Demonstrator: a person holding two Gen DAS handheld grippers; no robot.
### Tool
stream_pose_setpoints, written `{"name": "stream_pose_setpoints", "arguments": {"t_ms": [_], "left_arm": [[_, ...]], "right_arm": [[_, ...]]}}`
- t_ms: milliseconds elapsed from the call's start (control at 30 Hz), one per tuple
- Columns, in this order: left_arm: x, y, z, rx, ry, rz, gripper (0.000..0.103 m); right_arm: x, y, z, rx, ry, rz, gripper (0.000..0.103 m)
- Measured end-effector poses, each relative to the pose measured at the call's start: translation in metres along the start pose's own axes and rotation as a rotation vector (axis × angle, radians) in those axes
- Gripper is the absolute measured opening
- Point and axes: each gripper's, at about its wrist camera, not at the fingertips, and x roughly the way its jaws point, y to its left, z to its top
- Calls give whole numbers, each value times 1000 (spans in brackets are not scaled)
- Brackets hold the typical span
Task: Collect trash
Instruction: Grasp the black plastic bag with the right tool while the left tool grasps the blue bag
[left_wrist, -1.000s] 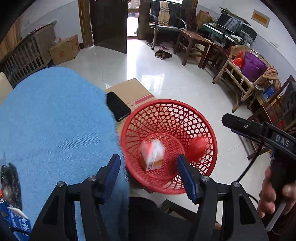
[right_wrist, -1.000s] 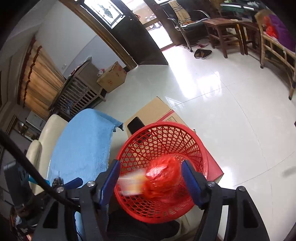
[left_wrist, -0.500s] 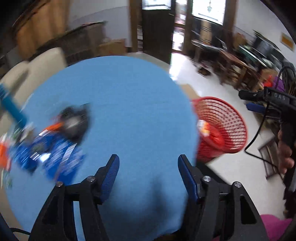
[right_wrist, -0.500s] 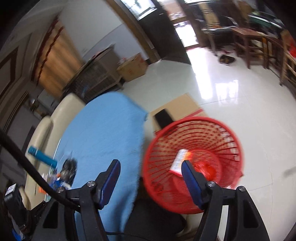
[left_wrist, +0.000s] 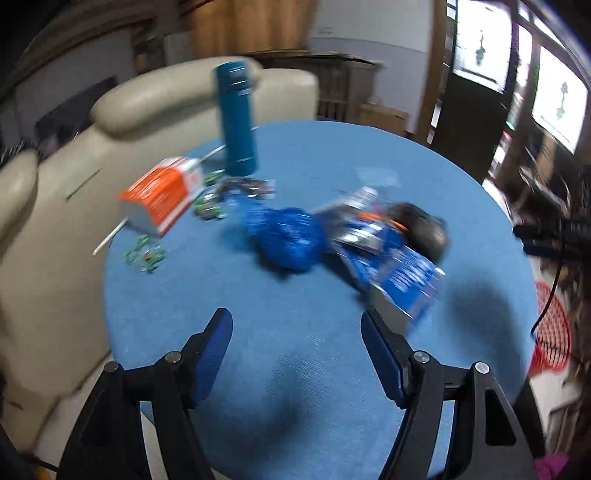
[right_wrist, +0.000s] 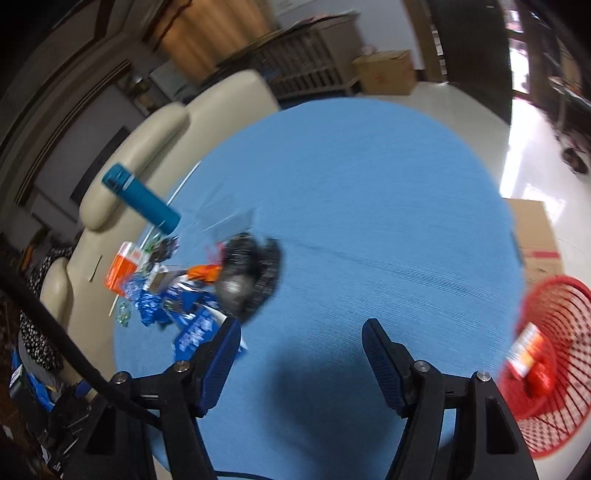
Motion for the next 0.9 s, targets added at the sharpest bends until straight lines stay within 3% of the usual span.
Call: {"name": "stream_pose_setpoints", "arguments": {"t_ms": [167,300,500,567,633,667,733,767,900], "left_arm": [[30,43,31,-190,35,-60,73],[62,56,54,-310,68,-81,73],[122,60,78,-411,157,-127,73],[144,55,76,-423,204,-129,73],[148,50,75,-429,189,-179,73],[149,46,73,-415,188,-190,71],[148,42,69,-414,171,-219,55],[147,42,69,-417,165,-243,45],[140,33,66,-376,159,-208,39]], "right_arm": [[57,38,24,-64,59,19,70],[102,49,43,-55,92,7,65],[154,51,53,-29,158,-11,57],[166,50,49,-10,183,31,57],[173,52,46,-19,198,46,57],[174,55,45,-42,190,40,57],[177,61,44,-78,193,47,38],[176,61,42,-65,200,82,38],[168,55,38,-54,172,66,38]]}}
